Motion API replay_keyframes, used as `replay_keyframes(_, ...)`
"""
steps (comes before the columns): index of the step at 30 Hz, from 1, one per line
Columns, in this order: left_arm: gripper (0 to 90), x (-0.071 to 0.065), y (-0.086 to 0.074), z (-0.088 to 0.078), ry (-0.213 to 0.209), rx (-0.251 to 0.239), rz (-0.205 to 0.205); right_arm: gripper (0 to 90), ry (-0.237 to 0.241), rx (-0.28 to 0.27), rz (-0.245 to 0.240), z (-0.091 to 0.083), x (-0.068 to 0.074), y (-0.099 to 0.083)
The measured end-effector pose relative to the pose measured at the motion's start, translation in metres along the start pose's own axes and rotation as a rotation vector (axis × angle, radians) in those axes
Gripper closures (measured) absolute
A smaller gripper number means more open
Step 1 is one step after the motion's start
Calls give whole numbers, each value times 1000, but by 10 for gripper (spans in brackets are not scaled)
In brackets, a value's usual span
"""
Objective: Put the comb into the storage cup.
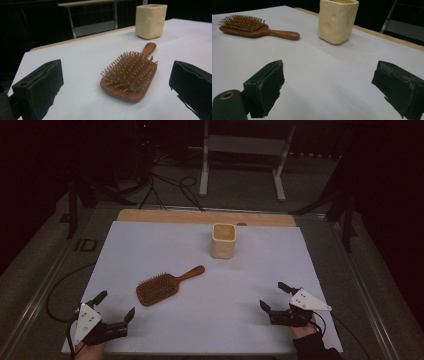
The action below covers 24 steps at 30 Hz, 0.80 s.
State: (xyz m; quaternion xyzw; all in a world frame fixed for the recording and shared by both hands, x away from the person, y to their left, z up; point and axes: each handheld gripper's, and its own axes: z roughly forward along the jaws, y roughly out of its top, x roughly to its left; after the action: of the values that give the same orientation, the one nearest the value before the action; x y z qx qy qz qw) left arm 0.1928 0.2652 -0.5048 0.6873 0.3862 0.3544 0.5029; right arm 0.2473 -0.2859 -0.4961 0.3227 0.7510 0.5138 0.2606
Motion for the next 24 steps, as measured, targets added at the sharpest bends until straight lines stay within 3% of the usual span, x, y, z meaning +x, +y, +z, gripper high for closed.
replay_keyframes(1,0,0,0,0,-1,4,-1,91,-18,5,-18,0,1,0)
replay_keyframes(12,0,2,0,2,7,4,-11,91,-13,31,-39,2,7,-2)
replay_keyframes(24,0,2,2,3,-6,-13,-27,91,-28,10,-48,-4,9,0)
